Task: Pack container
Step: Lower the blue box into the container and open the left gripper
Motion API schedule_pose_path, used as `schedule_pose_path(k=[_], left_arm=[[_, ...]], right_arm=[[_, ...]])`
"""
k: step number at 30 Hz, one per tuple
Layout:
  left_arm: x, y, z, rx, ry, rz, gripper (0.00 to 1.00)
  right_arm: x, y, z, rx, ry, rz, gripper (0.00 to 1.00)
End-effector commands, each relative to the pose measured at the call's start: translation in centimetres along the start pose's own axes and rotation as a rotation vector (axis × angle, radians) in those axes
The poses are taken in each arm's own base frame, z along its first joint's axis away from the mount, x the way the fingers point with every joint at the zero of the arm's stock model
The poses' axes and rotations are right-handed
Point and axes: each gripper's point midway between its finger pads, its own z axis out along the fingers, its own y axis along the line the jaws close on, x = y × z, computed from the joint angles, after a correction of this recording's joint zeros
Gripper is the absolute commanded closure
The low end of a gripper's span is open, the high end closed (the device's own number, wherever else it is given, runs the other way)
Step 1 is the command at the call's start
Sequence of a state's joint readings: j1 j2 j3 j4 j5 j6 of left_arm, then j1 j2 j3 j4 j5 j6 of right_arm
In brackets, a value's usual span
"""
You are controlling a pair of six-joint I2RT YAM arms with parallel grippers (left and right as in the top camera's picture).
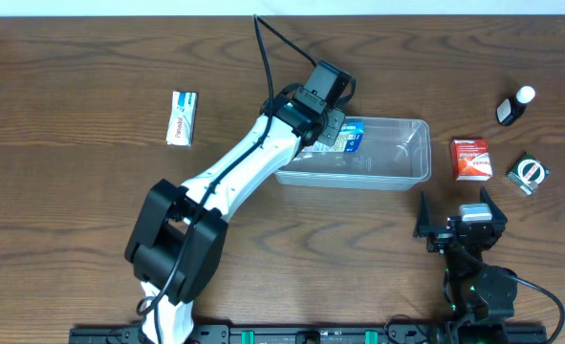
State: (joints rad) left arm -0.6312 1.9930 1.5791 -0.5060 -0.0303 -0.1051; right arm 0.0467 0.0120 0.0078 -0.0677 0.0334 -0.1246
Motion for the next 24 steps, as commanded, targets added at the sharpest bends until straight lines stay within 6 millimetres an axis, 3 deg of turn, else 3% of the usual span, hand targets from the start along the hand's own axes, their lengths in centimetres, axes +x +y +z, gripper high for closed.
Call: schedule_pose_path(k=[1, 13, 24], left_arm=[[1.2, 0.7, 1.1, -0.023, 0.042, -0.011, 0.94], [0.1, 0.9, -4.5, -0.015, 0.008, -0.036, 0.94], [0.5, -2.8, -5.2, 0.102, 0.018, -0.04, 0.94]], right_arm=[[0.1, -0.2, 0.0, 0.008, 0.001, -0.003, 0.01], [0.1, -0.2, 0.0, 0.008, 0.001, -0.003, 0.01], [0.1, -0.2, 0.0, 0.008, 0.001, -0.003, 0.01]])
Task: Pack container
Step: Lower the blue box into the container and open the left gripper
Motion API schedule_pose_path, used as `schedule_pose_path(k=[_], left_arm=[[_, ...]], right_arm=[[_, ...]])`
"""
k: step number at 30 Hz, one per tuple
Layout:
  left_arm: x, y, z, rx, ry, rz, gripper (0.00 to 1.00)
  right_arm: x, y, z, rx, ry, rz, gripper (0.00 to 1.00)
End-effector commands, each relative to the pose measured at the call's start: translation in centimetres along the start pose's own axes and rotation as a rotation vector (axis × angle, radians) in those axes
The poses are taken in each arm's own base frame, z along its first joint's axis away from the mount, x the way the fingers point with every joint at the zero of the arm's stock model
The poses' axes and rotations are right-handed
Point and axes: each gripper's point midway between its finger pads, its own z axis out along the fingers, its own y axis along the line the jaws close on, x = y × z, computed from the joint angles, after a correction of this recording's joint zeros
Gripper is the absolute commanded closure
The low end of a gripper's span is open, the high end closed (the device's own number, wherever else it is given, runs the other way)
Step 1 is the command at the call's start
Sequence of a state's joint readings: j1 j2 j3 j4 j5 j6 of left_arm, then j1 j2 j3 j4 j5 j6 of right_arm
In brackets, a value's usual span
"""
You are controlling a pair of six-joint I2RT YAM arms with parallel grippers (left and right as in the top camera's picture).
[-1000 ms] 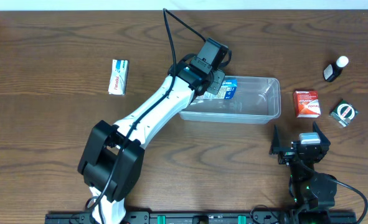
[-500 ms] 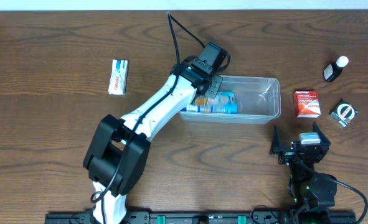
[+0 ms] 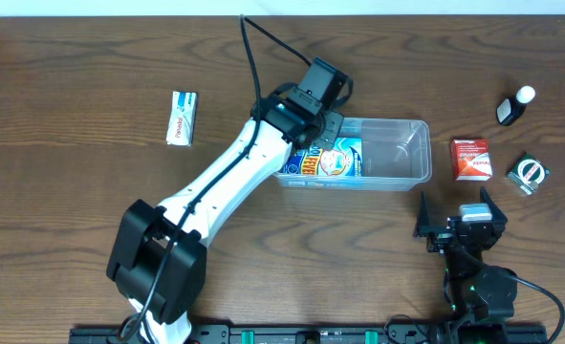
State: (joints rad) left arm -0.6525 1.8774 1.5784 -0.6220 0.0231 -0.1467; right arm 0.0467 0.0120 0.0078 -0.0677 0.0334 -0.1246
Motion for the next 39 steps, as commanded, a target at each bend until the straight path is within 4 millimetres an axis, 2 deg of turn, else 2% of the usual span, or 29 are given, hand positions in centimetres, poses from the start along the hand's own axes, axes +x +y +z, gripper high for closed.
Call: schedule_pose_path(k=[1, 4, 9, 16, 19, 23, 28, 35, 39], left_arm=[[0.3, -1.3, -0.4, 0.039, 0.005, -0.053, 0.94], [0.5, -2.1, -0.4, 0.085, 0.03, -0.231, 0.94], [0.8, -5.1, -0.7, 0.187, 0.058, -0.336, 0.94], [0.4, -9.0, -0.9, 0.248, 0.027, -0.366, 0.94], [0.4, -9.8, -0.4, 0.237, 0.01, -0.364, 0.94], [1.2, -10.4, 1.2, 0.214, 0.026, -0.349, 0.94], [2.4, -11.6, 4.4, 0.212, 0.052, -0.319, 0.94], [2.2, -10.9, 7.2, 0.194, 0.03, -0.323, 0.94], [2.5, -10.9, 8.3, 0.188, 0.022, -0.228, 0.94]], right_arm=[[0.1, -0.2, 0.0, 0.008, 0.001, -0.003, 0.01], [0.1, -0.2, 0.0, 0.008, 0.001, -0.003, 0.01], [0.1, -0.2, 0.0, 0.008, 0.001, -0.003, 0.01], [0.1, -0.2, 0.0, 0.008, 0.001, -0.003, 0.01], [0.1, -0.2, 0.0, 0.008, 0.001, -0.003, 0.01], [0.1, -0.2, 0.0, 0.007, 0.001, -0.003, 0.01], [0.1, -0.2, 0.0, 0.008, 0.001, -0.003, 0.01], [0.1, -0.2, 0.0, 0.008, 0.001, -0.003, 0.01], [0.1, -0.2, 0.0, 0.008, 0.001, -0.003, 0.01]])
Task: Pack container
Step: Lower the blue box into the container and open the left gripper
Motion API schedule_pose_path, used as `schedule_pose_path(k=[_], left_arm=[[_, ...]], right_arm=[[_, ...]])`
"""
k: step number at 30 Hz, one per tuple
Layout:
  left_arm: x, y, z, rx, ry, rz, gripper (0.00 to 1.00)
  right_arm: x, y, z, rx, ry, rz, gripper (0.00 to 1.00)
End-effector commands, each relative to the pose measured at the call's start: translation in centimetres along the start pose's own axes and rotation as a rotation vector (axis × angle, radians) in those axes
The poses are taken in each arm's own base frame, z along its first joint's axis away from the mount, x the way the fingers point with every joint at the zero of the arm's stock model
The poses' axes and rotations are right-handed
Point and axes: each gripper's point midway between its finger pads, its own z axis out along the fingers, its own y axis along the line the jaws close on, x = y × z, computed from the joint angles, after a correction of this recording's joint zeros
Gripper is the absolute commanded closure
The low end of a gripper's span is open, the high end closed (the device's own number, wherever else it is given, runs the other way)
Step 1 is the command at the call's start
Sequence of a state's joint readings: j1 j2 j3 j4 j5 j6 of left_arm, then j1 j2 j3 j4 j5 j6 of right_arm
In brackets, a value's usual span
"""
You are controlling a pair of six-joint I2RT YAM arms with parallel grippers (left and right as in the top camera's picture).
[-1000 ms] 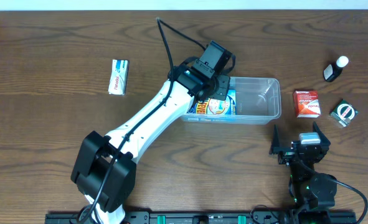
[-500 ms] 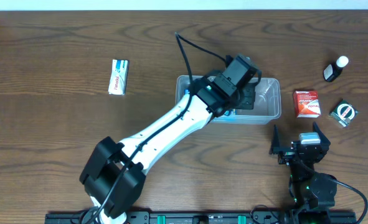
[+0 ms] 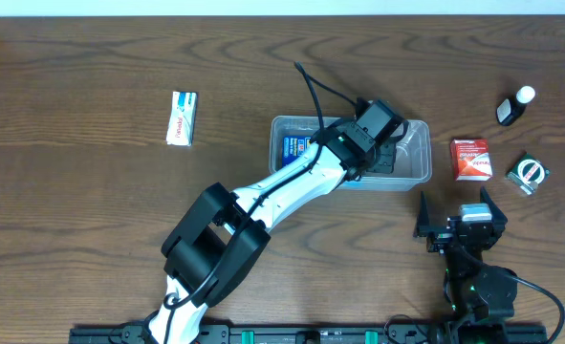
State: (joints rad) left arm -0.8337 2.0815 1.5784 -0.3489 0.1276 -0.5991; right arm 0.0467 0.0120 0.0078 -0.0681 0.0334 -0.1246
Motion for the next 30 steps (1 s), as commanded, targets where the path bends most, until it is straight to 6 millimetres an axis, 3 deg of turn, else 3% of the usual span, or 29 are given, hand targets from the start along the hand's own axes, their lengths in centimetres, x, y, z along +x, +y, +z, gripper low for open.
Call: schedule_pose_path(k=[1, 13, 30], left_arm=[[0.1, 0.9, 1.1, -0.03, -0.004, 0.092, 0.94], [0.6, 2.4, 3.2, -0.076, -0.001, 0.142, 0.94], [0.0, 3.0, 3.4, -0.112, -0.028, 0.261, 0.94]], right_arm=[[0.1, -0.2, 0.0, 0.008, 0.001, -0.003, 0.01], [0.1, -0.2, 0.0, 0.008, 0.001, -0.003, 0.01], [0.1, -0.2, 0.0, 0.008, 0.001, -0.003, 0.01]])
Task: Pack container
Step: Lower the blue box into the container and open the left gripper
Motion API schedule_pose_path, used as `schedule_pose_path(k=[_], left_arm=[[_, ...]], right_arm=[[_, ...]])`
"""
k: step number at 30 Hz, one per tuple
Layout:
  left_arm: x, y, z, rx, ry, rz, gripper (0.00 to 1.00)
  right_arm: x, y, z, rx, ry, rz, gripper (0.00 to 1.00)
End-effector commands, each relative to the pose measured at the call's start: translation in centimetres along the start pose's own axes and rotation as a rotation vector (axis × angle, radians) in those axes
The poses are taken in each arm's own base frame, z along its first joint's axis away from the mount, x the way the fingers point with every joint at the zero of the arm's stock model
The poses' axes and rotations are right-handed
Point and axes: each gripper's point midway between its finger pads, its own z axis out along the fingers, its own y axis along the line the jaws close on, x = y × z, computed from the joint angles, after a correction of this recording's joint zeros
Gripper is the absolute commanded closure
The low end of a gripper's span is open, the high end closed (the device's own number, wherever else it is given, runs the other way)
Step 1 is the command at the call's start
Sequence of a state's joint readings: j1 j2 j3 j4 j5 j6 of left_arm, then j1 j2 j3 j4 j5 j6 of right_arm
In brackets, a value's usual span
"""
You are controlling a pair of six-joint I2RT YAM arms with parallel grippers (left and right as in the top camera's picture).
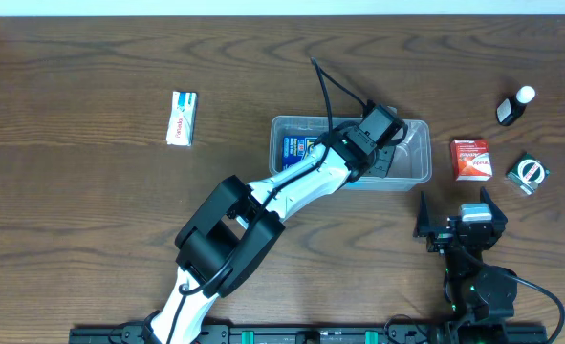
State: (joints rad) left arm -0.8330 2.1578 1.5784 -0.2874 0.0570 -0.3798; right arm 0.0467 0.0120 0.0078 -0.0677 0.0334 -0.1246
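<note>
A clear plastic container [276,168] stands at the middle of the table. Inside its left end lies a blue packet [296,148], partly hidden under my left arm. My left gripper [387,155] hangs over the container's right half, away from the visible part of the packet. Its dark fingers look parted, and I see nothing between them. My right gripper [457,216] is parked near the front right of the table. Its fingers are spread wide and hold nothing.
A white box [182,118] lies far left of the container. To its right sit a red box [470,159], a black bottle with a white cap [514,105] and a green and white packet [528,173].
My left gripper has shifted very slightly toward the container's far right corner, and the arm's elbow has moved a little to the right. The blue packet and the right arm are unchanged.
My left gripper first held the blue packet at the container's far left rim. Then the packet showed its full face over the left half, still at the gripper. Later it lay in the left end with my gripper over the right half, as now.
</note>
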Motion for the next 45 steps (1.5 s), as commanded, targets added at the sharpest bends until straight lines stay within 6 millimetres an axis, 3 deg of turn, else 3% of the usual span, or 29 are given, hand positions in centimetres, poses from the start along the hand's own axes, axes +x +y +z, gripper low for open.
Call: schedule_pose_path(k=[1, 9, 35, 45], left_arm=[[0.2, 1.2, 0.5, -0.051, -0.002, 0.052, 0.94], [0.2, 1.2, 0.5, -0.052, 0.0, 0.165, 0.94], [1.5, 1.8, 0.5, -0.073, 0.056, 0.166, 0.94], [2.7, 2.8, 1.9, -0.093, 0.093, 0.197, 0.94]], right_arm=[[0.1, -0.2, 0.0, 0.008, 0.001, -0.003, 0.01], [0.1, -0.2, 0.0, 0.008, 0.001, -0.003, 0.01], [0.1, -0.2, 0.0, 0.008, 0.001, -0.003, 0.01], [0.1, -0.2, 0.0, 0.008, 0.001, -0.003, 0.01]])
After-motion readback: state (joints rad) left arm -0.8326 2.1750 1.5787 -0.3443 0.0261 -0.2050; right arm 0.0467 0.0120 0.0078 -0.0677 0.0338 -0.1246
